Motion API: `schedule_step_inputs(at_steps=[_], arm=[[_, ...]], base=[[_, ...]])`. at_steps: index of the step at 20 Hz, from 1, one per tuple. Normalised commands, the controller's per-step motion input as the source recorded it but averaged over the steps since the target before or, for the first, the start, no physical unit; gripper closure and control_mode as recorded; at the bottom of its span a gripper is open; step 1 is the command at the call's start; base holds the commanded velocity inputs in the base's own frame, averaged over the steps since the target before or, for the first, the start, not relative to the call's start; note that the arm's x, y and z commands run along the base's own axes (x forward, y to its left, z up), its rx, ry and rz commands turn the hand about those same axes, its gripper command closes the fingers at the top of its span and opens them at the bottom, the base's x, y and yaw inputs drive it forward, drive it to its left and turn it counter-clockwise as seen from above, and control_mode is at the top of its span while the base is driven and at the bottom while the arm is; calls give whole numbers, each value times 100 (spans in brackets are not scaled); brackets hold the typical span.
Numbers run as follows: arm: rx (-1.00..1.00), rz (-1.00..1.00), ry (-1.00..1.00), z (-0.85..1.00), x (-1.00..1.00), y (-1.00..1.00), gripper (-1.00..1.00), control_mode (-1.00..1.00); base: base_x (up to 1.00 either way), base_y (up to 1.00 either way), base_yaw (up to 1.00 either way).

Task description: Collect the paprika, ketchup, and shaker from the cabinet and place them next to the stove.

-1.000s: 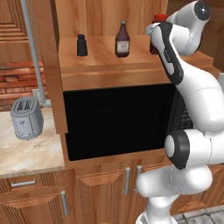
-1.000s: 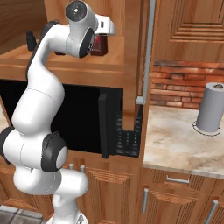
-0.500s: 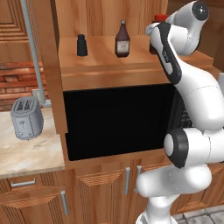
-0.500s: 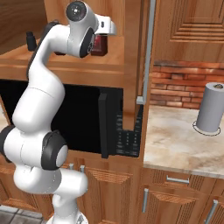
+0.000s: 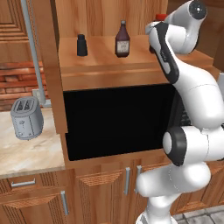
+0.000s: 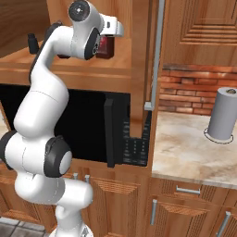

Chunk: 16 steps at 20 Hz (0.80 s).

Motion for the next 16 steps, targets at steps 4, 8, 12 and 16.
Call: schedule_step_inputs(at_steps=[4, 8, 12, 16], arm=[[0, -2, 0, 0, 0, 0, 100, -100], [0, 0, 0, 0, 0, 9, 100, -100], [0, 0, 0, 0, 0, 1, 100, -100], [0, 0, 0, 0, 0, 0, 100, -100]], base=[[0, 0, 0], [0, 0, 0], [0, 0, 0], [0, 0, 0]])
